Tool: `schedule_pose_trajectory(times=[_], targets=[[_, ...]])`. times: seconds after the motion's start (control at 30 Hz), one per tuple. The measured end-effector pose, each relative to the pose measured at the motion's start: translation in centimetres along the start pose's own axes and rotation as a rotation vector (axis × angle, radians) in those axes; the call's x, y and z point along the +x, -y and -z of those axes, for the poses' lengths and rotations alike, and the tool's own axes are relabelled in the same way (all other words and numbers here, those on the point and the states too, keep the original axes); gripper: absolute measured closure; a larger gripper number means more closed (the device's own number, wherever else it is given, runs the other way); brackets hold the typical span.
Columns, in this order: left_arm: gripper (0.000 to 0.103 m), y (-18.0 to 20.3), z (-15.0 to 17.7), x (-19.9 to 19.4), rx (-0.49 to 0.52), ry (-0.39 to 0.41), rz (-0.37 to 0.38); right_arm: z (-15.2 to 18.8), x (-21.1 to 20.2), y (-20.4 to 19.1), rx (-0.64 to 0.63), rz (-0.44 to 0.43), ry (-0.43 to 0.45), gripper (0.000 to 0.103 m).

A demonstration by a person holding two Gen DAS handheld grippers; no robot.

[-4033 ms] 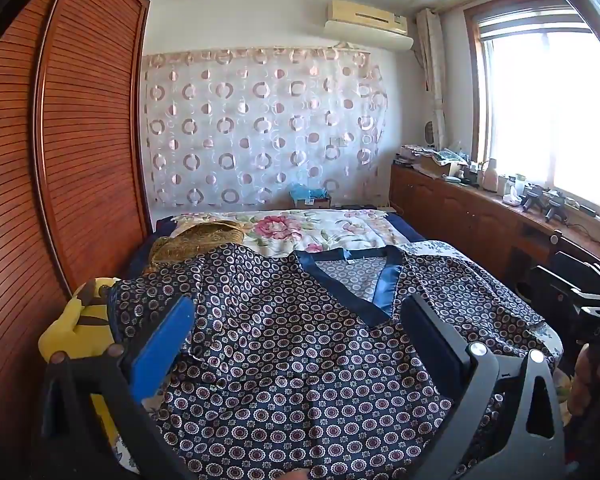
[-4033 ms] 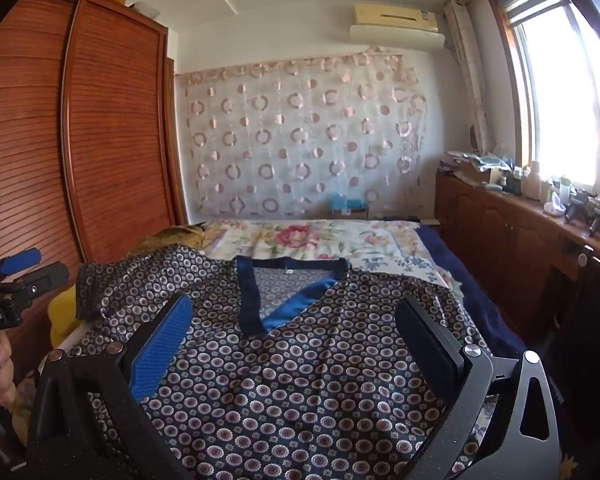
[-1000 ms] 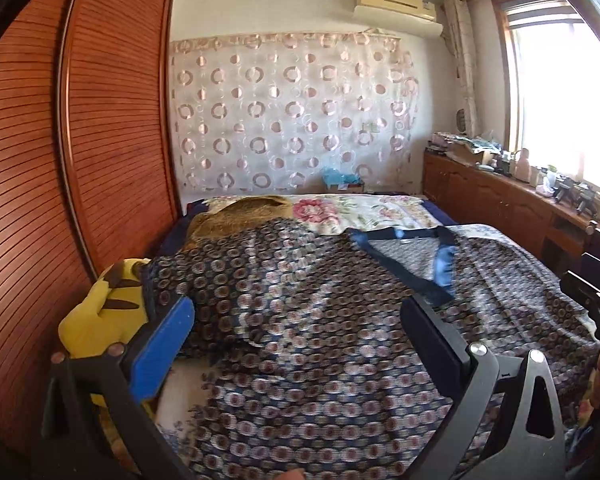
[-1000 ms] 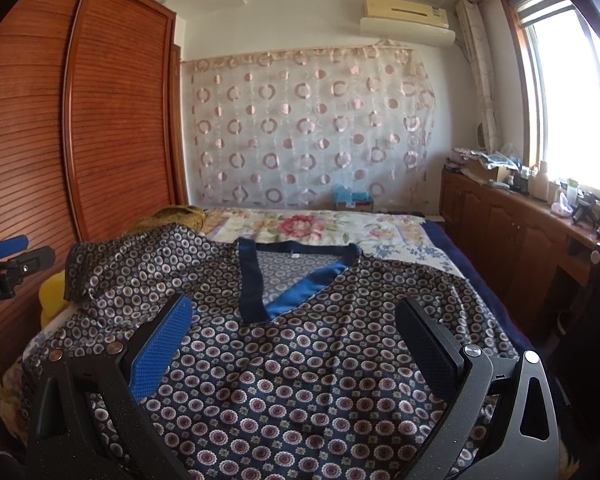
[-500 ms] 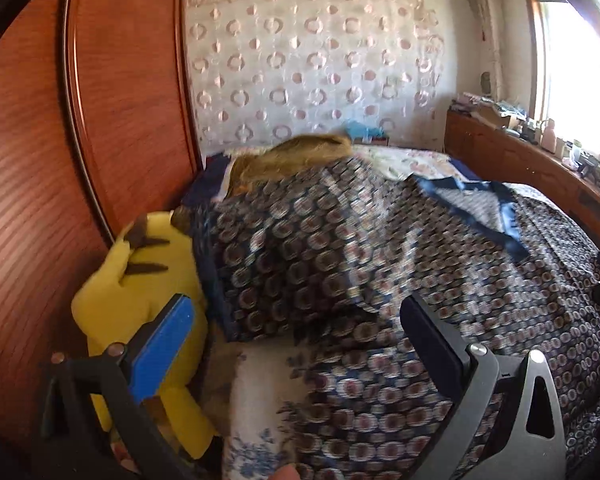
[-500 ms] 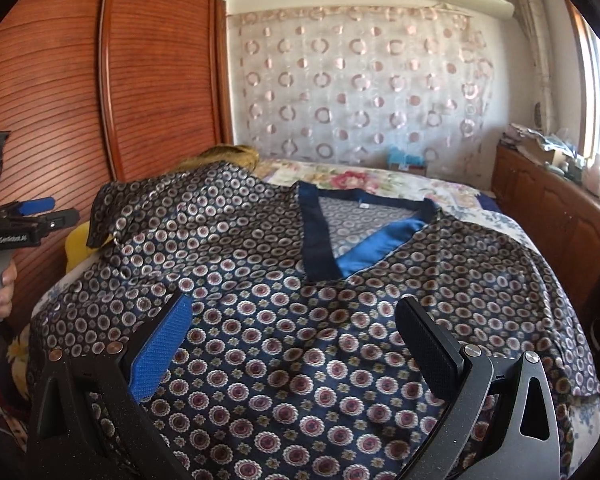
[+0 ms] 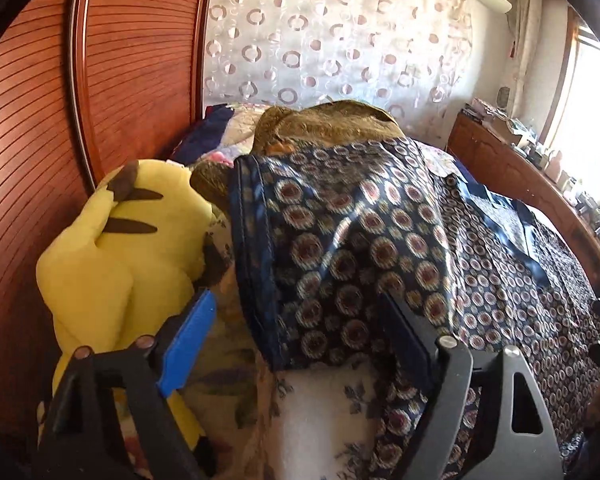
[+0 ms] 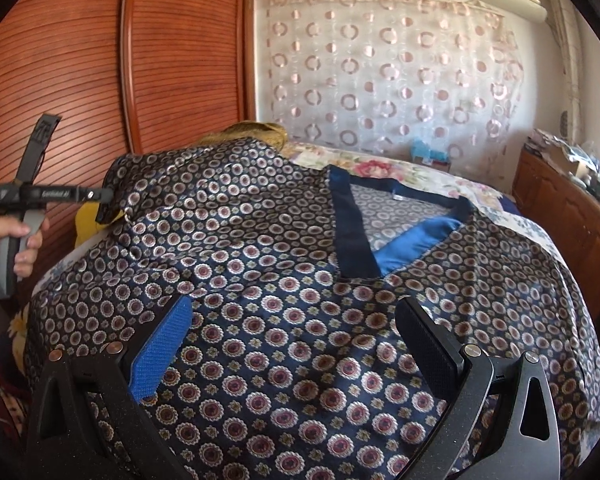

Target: Fold small clothes

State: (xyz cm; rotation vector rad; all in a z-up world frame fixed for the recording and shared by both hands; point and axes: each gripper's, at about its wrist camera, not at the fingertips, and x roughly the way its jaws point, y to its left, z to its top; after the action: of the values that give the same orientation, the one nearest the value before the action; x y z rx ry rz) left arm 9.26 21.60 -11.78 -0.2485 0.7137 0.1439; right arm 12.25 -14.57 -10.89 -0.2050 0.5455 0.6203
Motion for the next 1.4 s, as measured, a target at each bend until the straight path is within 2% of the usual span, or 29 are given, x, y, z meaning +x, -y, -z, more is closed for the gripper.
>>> schedule_pose_trajectory(times=[0.1, 0.17, 0.27, 0.33, 0.37, 0.4, 0.47, 0.67, 0.87, 0.97, 1.07, 1.17, 1.23, 1.4], targets=[[0.038, -0.6, -0.4, 0.8, 0.002, -0.012, 0.024, 0.0, 0.6, -0.3, -0.005, -0.011, -0.009, 0.0], [0.04, -1.3, -0.4, 1.3, -0.01, -0.035, 0.067, 0.2, 0.9, -0.6, -0.013, -0.012, -0.015, 0.0], [0.057, -2.2, -0.5, 1.2, -0.043, -0.027, 0.12, 0.3, 1.0, -0.9, -0.039, -0.031, -0.017, 0.0], [0.083, -2.3, -0.4, 0.9, -0.042, -0.02, 0.108, 0.4, 1.1, -0.7, -0.029, -0.045, -0.021, 0.0], [0.087, -2.3, -0.4, 0.7, -0.04, -0.015, 0.113, 0.4, 1.1, -0.8, -0.023, -0.043, -0.025, 0.0], [0.096, -2.2, -0.3, 0.3, -0.032, -0.01, 0.126, 0.4, 1.2, -0.7, -0.021, -0.045, -0.027, 0.0], [0.103, -1.9, -0.4, -0.3, -0.004, 0.008, 0.111, 0.4, 1.2, -0.6, -0.015, -0.047, -0.026, 0.0], [0.103, 0.5, -2.0, -3.7, 0.076, 0.099, 0.106, 0.5, 1.5, -0.3, -0.003, -0.044, -0.027, 0.0], [0.103, 6.0, -5.5, -6.0, 0.19, 0.158, 0.148, 0.5, 1.5, -0.3, 0.002, -0.039, -0.029, 0.0], [0.103, 9.0, -6.6, -6.3, 0.247, 0.164, 0.163, 0.5, 1.6, -0.2, 0.006, -0.036, -0.033, 0.0], [0.099, 12.2, -7.0, -5.7, 0.312, 0.127, 0.175, 0.5, 1.7, -0.1, 0.011, -0.034, -0.035, 0.0], [0.092, 13.8, -6.1, -5.6, 0.363, 0.101, 0.183, 0.5, 1.8, 0.0, 0.018, -0.034, -0.038, 0.0], [0.07, 14.2, -5.6, -6.0, 0.371, 0.097, 0.189, 0.5, 1.8, 0.1, 0.026, -0.037, -0.038, 0.0], [0.05, 12.8, -4.1, -7.8, 0.338, 0.108, 0.196, 0.4, 1.8, 0.5, 0.047, -0.046, -0.047, 0.0]])
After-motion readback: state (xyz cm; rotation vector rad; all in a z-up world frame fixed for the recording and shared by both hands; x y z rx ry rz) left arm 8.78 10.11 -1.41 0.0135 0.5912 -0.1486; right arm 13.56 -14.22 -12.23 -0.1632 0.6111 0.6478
